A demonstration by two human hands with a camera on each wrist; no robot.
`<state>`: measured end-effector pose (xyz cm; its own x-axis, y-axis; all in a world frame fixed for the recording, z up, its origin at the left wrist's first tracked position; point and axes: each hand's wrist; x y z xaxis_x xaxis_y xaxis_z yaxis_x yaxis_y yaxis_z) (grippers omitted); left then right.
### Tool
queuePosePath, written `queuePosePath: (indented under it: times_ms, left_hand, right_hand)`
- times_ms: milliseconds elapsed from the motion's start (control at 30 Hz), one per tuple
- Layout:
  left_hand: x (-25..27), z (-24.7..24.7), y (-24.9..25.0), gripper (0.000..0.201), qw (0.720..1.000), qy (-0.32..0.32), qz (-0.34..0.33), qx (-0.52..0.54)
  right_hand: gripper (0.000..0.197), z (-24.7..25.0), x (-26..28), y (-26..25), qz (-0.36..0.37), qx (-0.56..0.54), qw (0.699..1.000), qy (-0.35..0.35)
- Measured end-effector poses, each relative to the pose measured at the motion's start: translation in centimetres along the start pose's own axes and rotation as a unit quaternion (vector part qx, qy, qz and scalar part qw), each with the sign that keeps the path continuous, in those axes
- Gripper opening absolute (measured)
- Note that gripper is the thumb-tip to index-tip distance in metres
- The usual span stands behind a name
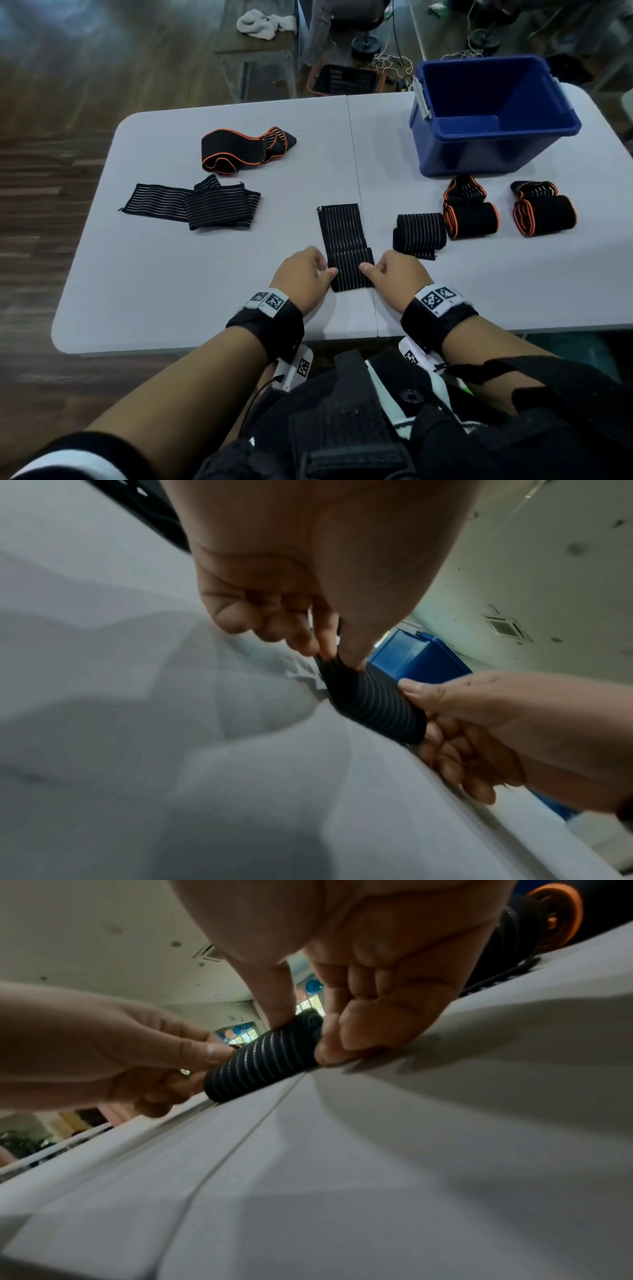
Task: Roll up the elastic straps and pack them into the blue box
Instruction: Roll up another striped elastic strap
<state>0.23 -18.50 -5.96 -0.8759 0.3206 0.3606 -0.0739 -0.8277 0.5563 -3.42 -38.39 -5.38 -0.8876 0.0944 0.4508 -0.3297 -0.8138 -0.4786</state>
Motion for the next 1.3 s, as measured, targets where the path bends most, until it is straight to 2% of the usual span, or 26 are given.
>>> queuePosePath:
  times_ms: [67, 133, 200, 267, 300, 367, 433, 500, 567, 667, 767, 867, 967, 1133, 1300]
  left_hand:
    - [0.2, -0.2, 0.0, 0.025, 0.998, 0.036, -0.045, -0.021]
    - [0.3, -0.3, 0.0, 0.035, 0.993, 0.047, -0.088, -0.06]
    - [0.4, -0.3, -0.3, 0.057, 0.99, 0.028, -0.102, -0.093]
    - [0.5, -0.3, -0.7, 0.08, 0.989, -0.014, -0.087, -0.122]
    - [0.6, -0.3, -0.9, 0.085, 0.988, -0.028, -0.078, -0.132]
    - [0.4, -0.3, -1.1, 0.079, 0.99, -0.036, -0.068, -0.12]
    - [0.0, -0.2, -1.0, 0.064, 0.995, -0.03, -0.061, -0.073]
    - [-0.4, -0.1, -0.6, 0.049, 0.998, -0.033, -0.049, -0.032]
    - [-0.7, 0.2, 0.0, 0.036, 0.999, -0.047, -0.025, 0.007]
    - [-0.8, 0.6, 0.5, 0.045, 0.997, -0.067, 0.001, 0.046]
    - [-1.1, 0.8, 0.2, 0.052, 0.996, -0.058, 0.023, 0.06]
    - [-1.3, 0.6, -0.3, 0.031, 0.99, -0.016, 0.057, 0.131]
    - [-1.2, 0.7, -0.5, 0.025, 0.986, -0.004, 0.063, 0.156]
    - [-1.2, 0.9, -0.4, 0.029, 0.988, -0.035, 0.044, 0.144]
    - [-1.3, 0.7, 1.2, 0.017, 0.99, -0.089, 0.011, 0.106]
  right_hand:
    - [0.031, -0.1, 0.3, -0.2, 0.028, -0.001, 0.999, 0.036]
    - [0.035, -0.3, 0.3, -0.3, 0.07, 0.024, 0.996, 0.043]
    - [0.051, -0.2, 0.2, -0.2, 0.084, 0.048, 0.995, 0.013]
    - [0.072, 0.1, 0.2, 0.1, 0.075, 0.073, 0.994, -0.026]
    - [0.078, 0.2, 0.2, 0.3, 0.074, 0.083, 0.993, -0.04]
    - [0.076, 0.2, 0.0, 0.6, 0.076, 0.078, 0.993, -0.05]
    - [0.065, 0.3, -0.3, 0.7, 0.075, 0.025, 0.996, -0.042]
    - [0.041, 0.4, -0.8, 0.6, 0.072, -0.038, 0.996, -0.033]
    - [0.014, 0.8, -0.9, 0.2, 0.058, -0.047, 0.997, -0.03]
    - [0.045, 1.0, -1.1, 0.1, 0.035, -0.034, 0.998, -0.029]
    - [0.059, 0.9, -1.2, -0.1, 0.031, -0.014, 0.999, -0.02]
    - [0.057, 0.5, -1.1, -0.3, 0.013, -0.049, 0.999, -0.009]
    - [0.036, 0.1, -0.8, -0.4, -0.007, -0.109, 0.994, 0.003]
    - [0.034, 0.0, -0.3, -0.5, -0.001, -0.126, 0.992, 0.01]
    - [0.032, -0.1, 1.3, 1.4, -0.038, -0.117, 0.992, 0.013]
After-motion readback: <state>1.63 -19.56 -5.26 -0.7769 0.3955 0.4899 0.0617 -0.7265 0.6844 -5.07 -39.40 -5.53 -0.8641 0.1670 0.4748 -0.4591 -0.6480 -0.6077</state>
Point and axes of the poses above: each hand's wrist, its own x-axis away from the middle knuckle, its own z-axis out of the back of the hand, y = z × x, and after that the axes turned 8 degrees about -y, right-handed
